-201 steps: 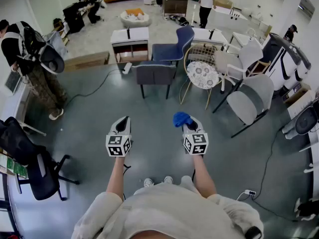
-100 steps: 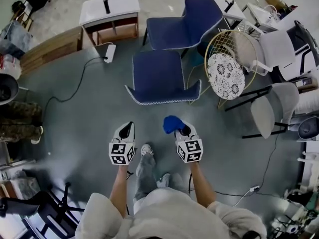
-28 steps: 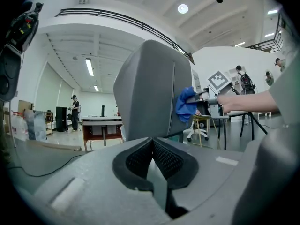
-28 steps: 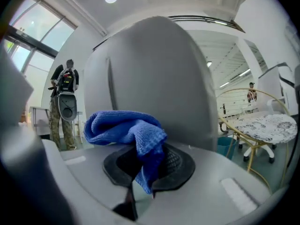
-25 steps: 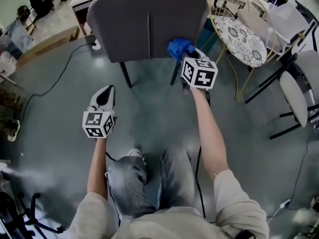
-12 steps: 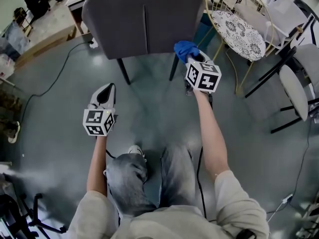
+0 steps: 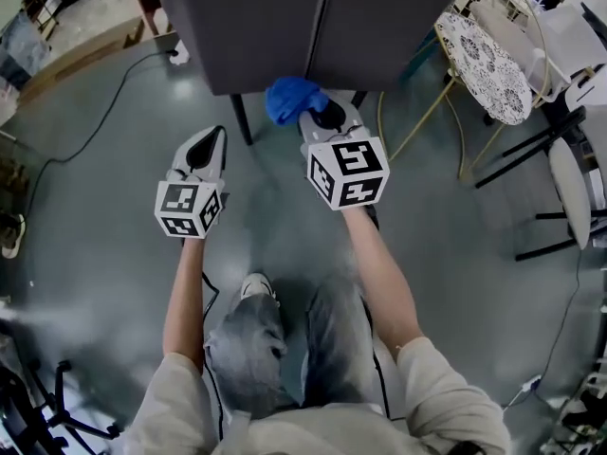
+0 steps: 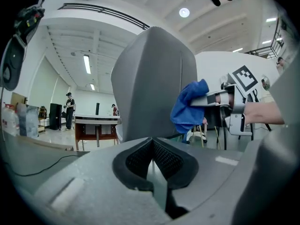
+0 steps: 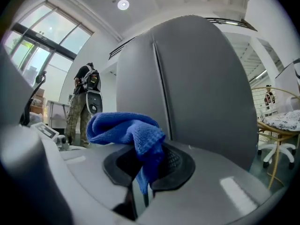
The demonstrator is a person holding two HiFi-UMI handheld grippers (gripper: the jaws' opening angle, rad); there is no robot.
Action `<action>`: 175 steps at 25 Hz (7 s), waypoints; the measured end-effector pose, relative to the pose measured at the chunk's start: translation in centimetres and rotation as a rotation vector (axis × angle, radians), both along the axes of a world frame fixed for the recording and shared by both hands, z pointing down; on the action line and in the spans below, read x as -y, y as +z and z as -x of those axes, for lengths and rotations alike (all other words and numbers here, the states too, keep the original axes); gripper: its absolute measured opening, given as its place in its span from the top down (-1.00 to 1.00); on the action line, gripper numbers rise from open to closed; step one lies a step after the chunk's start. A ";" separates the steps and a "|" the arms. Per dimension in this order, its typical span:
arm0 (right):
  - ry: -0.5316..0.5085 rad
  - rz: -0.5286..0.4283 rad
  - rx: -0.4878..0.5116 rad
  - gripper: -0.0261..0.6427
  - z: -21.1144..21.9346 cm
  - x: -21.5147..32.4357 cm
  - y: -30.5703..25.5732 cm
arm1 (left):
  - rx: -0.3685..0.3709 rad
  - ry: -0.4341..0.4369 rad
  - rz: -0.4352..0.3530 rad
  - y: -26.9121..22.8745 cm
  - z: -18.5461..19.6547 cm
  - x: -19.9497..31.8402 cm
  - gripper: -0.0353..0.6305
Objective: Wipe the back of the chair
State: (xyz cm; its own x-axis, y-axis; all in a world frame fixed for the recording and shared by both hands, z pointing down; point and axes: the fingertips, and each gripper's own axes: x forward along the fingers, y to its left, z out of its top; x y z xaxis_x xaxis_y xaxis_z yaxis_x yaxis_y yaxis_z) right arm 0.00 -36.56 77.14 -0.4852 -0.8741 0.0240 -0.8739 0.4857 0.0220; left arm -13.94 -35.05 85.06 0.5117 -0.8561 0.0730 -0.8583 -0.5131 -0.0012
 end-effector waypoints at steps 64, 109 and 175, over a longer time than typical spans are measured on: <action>0.182 0.304 0.027 0.78 -4.6 -4.7 -14.1 | -0.001 0.026 0.319 -19.3 -2.3 -2.8 0.89; 0.455 0.454 -0.001 0.78 -18.0 1.5 -7.1 | 0.010 0.056 0.343 -20.6 -2.8 -4.8 0.89; 0.378 0.162 -0.017 0.78 -15.8 -37.1 -50.0 | -0.034 0.028 0.160 -58.4 -3.3 -30.7 0.89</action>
State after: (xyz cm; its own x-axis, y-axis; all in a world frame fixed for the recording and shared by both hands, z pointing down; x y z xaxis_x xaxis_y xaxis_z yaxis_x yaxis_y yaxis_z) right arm 15.82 0.51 27.16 -0.1289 -0.9751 0.1807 -0.9916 0.1288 -0.0125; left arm -10.68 -4.38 26.68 0.5400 -0.8200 0.1899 -0.8416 -0.5285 0.1111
